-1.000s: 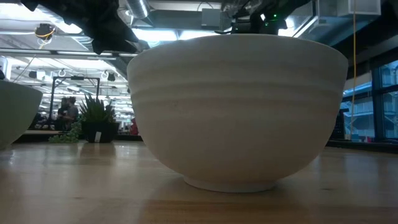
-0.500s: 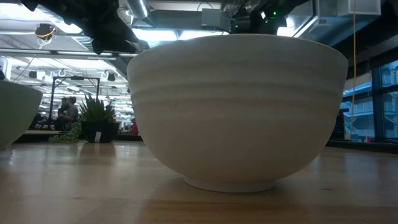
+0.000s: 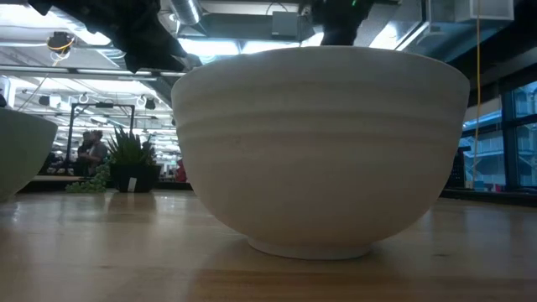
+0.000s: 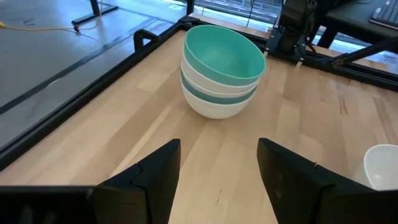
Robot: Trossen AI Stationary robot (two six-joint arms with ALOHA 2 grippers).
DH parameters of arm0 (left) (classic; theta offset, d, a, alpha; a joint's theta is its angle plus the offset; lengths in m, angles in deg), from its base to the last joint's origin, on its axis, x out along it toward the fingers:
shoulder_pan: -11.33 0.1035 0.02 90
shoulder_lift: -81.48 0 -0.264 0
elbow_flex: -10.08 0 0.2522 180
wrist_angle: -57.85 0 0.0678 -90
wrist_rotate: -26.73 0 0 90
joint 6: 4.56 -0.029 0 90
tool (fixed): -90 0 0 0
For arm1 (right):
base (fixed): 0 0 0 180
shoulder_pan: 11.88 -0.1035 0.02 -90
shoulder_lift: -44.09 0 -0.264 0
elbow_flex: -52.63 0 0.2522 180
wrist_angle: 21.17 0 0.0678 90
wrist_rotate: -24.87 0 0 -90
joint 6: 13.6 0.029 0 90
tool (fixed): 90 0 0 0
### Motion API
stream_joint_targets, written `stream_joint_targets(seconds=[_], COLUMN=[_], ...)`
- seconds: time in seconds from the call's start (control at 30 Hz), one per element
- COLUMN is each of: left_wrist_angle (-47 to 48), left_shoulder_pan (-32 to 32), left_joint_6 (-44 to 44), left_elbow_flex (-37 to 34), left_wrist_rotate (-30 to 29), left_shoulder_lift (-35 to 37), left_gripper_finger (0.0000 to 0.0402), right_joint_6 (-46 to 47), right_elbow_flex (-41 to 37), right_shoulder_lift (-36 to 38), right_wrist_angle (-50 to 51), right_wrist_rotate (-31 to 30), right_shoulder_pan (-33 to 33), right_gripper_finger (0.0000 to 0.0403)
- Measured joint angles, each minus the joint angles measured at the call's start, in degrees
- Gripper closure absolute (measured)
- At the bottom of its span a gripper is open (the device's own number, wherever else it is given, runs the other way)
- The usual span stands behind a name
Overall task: Nest bowls inside each other
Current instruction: Stack the light green bowl on top of the blue bowl
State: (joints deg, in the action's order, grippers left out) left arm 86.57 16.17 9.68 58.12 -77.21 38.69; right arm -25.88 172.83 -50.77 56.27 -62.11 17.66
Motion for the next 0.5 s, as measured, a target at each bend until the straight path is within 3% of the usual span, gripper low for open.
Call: stream_joint_targets(seconds=[0.17,0.5], left_wrist_angle=[0.00,0.00], left_shoulder_pan=[0.00,0.02], left_joint_6=[-0.30,-1.40], left_elbow_flex=[0.00,0.00], left_wrist_rotate=[0.01,0.84], left_shoulder_lift=[0.00,0.00], left_gripper_finger=[0.0194,0.0194], right_joint_6=[1.83,8.69], right_elbow_flex=[-6.49,-38.59], right_shoulder_lift=[10.04,36.36], right_wrist_angle=[-1.62,-20.09], right_wrist_rotate=[0.13,0.09], right_shoulder_pan=[-2.10,-7.77], right_gripper_finger=[0.0157,0.0157])
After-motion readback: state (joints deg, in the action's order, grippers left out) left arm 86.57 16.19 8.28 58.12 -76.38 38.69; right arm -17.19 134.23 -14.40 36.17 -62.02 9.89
